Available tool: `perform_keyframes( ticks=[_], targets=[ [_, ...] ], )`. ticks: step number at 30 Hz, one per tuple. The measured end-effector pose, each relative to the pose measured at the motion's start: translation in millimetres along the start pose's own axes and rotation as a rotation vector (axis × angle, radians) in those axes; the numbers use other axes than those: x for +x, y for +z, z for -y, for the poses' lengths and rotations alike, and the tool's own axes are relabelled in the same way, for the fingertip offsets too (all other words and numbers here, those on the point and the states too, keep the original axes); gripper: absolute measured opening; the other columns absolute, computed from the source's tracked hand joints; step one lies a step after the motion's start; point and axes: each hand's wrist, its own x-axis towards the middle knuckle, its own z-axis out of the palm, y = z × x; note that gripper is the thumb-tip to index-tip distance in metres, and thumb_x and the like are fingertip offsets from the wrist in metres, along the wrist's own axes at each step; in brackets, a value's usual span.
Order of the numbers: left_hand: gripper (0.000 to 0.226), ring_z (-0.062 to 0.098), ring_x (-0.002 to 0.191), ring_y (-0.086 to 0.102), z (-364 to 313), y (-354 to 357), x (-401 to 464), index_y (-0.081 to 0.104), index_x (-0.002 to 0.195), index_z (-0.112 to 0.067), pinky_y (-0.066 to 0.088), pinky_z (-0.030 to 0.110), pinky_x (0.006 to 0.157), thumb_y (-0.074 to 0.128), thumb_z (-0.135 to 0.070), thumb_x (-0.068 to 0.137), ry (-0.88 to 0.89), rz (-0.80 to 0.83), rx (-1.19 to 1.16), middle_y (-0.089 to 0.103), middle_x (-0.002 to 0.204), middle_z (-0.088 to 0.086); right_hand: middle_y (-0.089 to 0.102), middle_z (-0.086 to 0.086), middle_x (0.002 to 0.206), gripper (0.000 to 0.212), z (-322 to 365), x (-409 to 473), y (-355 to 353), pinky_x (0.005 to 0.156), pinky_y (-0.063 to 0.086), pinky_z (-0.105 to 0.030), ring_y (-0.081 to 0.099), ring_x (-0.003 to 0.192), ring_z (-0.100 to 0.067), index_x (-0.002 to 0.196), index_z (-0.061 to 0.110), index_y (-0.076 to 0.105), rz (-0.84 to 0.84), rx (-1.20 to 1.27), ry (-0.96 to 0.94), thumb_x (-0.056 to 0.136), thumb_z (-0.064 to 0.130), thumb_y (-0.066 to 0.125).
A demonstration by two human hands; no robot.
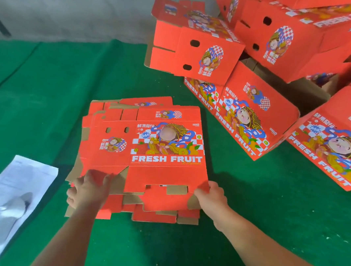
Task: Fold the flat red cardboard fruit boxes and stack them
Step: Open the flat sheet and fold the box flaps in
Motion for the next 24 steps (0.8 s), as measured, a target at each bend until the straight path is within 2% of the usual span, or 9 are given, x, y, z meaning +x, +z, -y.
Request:
perform_keyframes(
  ticks=[5, 7, 9, 13, 15, 17, 21, 22, 24],
  targets=[
    [0.044, 0.042, 0.121, 0.047, -21.1, -4.6, -40.3, 0.062, 0.112, -0.03, 0.032, 0.052, 0.108, 0.054, -0.063, 0.084, -0.052, 0.009, -0.206, 0.052, 0.122, 0.016, 0.058, -0.006, 0.089, 0.021, -5.1, 1.9, -40.1, 0.072, 0.045, -0.042, 0.057, 0.085, -0.028, 0.096, 0.015, 0.046, -0.252, 0.145, -0.182, 0.106, 0.033, 0.049],
    [0.031, 0.038, 0.095, 0.062, -26.9, -8.1, -64.7, 0.069, 0.085, -0.028, 0.049, 0.044, 0.089, 0.049, -0.051, 0.077, 0.052, 0.035, -0.443, 0.067, 0.087, 0.007, 0.059, -0.006, 0.083, 0.024, -5.8, -2.2, -63.2, 0.064, 0.04, -0.036, 0.059, 0.078, -0.028, 0.09, 0.013, 0.05, -0.274, 0.14, -0.246, 0.107, 0.03, 0.05],
    [0.026, 0.028, 0.075, 0.063, -32.9, -5.6, -97.5, 0.069, 0.074, -0.03, 0.048, 0.034, 0.069, 0.047, -0.043, 0.08, 0.195, 0.109, -0.634, 0.07, 0.068, -0.003, 0.066, -0.005, 0.089, 0.021, -3.4, -11.5, -78.5, 0.065, 0.045, -0.034, 0.065, 0.074, -0.022, 0.094, 0.015, 0.056, -0.213, 0.174, -0.268, 0.106, 0.032, 0.054],
    [0.029, 0.017, 0.084, 0.068, -47.2, 7.6, -155.0, 0.073, 0.093, -0.038, 0.053, 0.024, 0.078, 0.054, -0.053, 0.075, 0.361, 0.329, -0.739, 0.076, 0.092, -0.006, 0.073, -0.002, 0.093, 0.011, -3.9, -34.3, -90.9, 0.065, 0.047, -0.028, 0.055, 0.059, -0.008, 0.11, 0.019, 0.068, -0.044, 0.407, -0.274, 0.104, 0.022, 0.06],
    [0.029, 0.015, 0.093, 0.068, -52.8, 16.5, -169.9, 0.07, 0.101, -0.033, 0.052, 0.03, 0.091, 0.059, -0.053, 0.084, 0.456, 0.374, -0.75, 0.074, 0.103, -0.004, 0.073, -0.003, 0.1, 0.022, -4.3, -47.5, -102.4, 0.062, 0.043, -0.026, 0.052, 0.061, -0.008, 0.119, 0.023, 0.069, 0.02, 0.568, -0.242, 0.103, 0.012, 0.061],
    [0.041, 0.008, 0.103, 0.066, -57.3, 21.6, -180.9, 0.064, 0.114, -0.025, 0.051, 0.038, 0.098, 0.065, -0.055, 0.085, 0.515, 0.311, -0.774, 0.07, 0.111, -0.008, 0.074, -0.007, 0.104, 0.027, -6.5, -58.8, -121.7, 0.062, 0.041, -0.027, 0.05, 0.067, -0.012, 0.121, 0.026, 0.07, 0.028, 0.6, -0.238, 0.102, 0.009, 0.06],
    [0.087, 0.018, 0.114, 0.048, -68.9, 16.8, -192.3, 0.043, 0.133, -0.014, 0.043, 0.026, 0.094, 0.078, -0.054, 0.063, 0.487, -0.026, -0.774, 0.038, 0.129, 0.004, 0.073, -0.007, 0.1, 0.028, -24.4, -73.0, -180.4, 0.072, 0.044, -0.032, 0.048, 0.062, -0.011, 0.127, 0.021, 0.07, -0.043, 0.501, -0.261, 0.103, 0.011, 0.059],
    [0.091, 0.019, 0.117, 0.045, -71.9, 13.8, -192.5, 0.042, 0.141, -0.01, 0.041, 0.027, 0.098, 0.083, -0.047, 0.068, 0.578, -0.122, -0.69, 0.037, 0.13, 0.006, 0.07, -0.008, 0.096, 0.028, -31.0, -74.8, -195.8, 0.072, 0.044, -0.032, 0.047, 0.061, -0.011, 0.129, 0.019, 0.069, -0.039, 0.482, -0.26, 0.104, 0.011, 0.058],
    [0.07, 0.022, 0.113, 0.055, -82.8, 7.2, -196.7, 0.056, 0.145, -0.016, 0.048, 0.037, 0.097, 0.085, -0.029, 0.083, 0.84, -0.184, -0.447, 0.054, 0.126, 0.007, 0.064, -0.011, 0.091, 0.03, -43.7, -77.5, -222.4, 0.07, 0.042, -0.031, 0.046, 0.062, -0.012, 0.132, 0.011, 0.067, -0.022, 0.522, -0.256, 0.104, 0.011, 0.057]
  ],
)
